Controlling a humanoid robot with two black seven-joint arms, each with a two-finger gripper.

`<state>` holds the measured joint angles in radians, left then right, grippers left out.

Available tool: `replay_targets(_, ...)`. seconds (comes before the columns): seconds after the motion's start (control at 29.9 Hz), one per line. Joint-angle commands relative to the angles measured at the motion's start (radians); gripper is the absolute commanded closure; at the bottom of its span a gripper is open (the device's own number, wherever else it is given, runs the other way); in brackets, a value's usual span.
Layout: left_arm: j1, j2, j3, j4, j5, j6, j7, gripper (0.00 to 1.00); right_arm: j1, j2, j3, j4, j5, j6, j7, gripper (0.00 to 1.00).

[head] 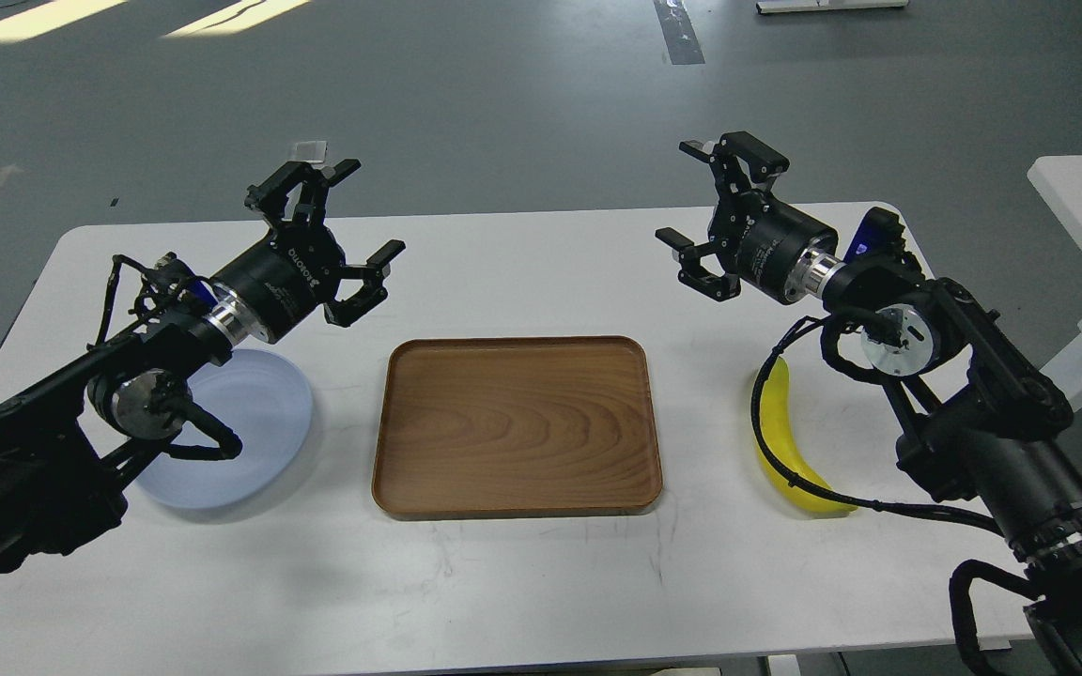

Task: Place banana on plate with both arms
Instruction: 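Move the left gripper down and outward toward the light blue plate's rim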

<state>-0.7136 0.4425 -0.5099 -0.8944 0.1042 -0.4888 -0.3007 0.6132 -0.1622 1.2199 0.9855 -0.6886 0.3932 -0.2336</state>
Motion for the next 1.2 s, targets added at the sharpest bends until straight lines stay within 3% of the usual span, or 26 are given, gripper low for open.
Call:
replay_targets(0.0, -0.003, 0.002, -0.004, 0.000, -0.003, 0.000, 0.000, 0.02, 0.022, -0.075, -0.100, 0.035, 0.000, -0.007, 0.000, 0.00)
replay_targets(0.3, 0.002, 0.007, -0.006, 0.043, -0.008, 0.000, -0.003, 0.02, 0.020, -0.059, -0.118, 0.041, 0.000, -0.008, 0.010, 0.00)
replay_targets(0.54, 0.019, 0.070, -0.004, 0.046, -0.008, 0.000, 0.000, 0.02, 0.052, -0.054, -0.188, 0.036, -0.002, -0.010, -0.015, 0.00)
replay_targets(0.77, 0.013, 0.122, -0.007, 0.045, -0.008, 0.000, 0.000, 0.02, 0.076, 0.019, -0.181, 0.041, 0.004, -0.013, -0.009, 0.00)
replay_targets(1.17, 0.014, 0.099, -0.013, 0.022, -0.006, 0.000, 0.014, 0.02, 0.076, 0.046, -0.138, 0.005, 0.041, -0.040, -0.013, 0.00)
